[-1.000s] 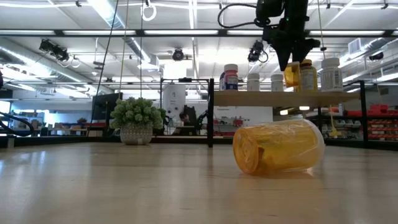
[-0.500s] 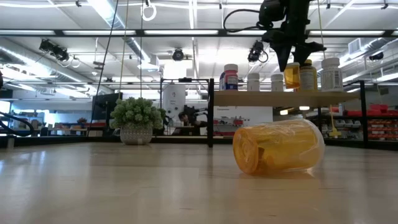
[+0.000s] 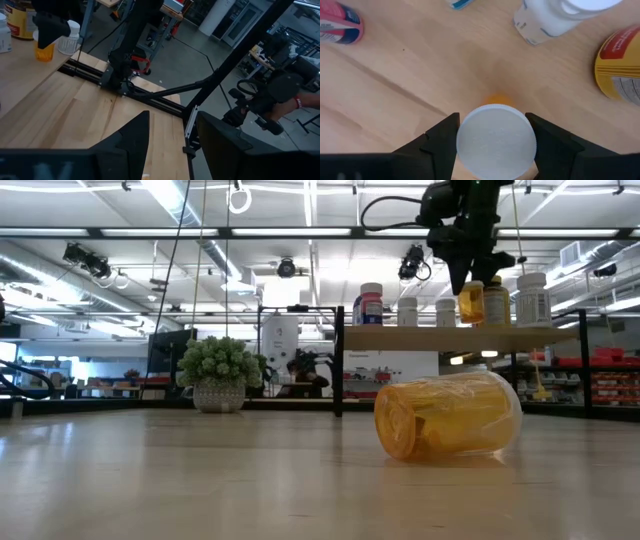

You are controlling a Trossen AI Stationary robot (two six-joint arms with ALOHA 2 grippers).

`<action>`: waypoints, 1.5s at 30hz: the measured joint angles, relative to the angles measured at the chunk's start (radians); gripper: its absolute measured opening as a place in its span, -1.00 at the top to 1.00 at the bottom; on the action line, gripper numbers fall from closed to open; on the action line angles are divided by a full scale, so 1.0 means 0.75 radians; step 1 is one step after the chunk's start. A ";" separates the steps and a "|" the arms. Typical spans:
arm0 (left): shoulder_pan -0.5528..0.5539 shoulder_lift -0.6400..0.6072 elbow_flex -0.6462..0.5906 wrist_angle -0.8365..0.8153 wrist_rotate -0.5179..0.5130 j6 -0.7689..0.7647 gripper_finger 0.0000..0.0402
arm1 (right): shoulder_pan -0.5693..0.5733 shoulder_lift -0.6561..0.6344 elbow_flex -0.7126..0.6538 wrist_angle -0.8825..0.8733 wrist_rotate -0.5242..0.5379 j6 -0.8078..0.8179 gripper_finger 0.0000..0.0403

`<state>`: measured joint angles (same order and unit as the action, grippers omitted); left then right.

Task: Pick and place medicine bottles onto shelf by color
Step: Put the right orange medicine bottle on the shelf

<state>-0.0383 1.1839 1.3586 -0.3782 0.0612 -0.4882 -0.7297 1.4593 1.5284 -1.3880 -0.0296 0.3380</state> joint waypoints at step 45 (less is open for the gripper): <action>-0.010 0.001 0.000 -0.001 -0.001 -0.043 0.14 | 0.019 -0.008 -0.093 0.057 -0.020 -0.061 -0.12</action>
<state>-0.0456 1.1843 1.3586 -0.3790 0.0608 -0.5201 -0.7151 1.4534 1.4586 -1.3454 -0.0445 0.2919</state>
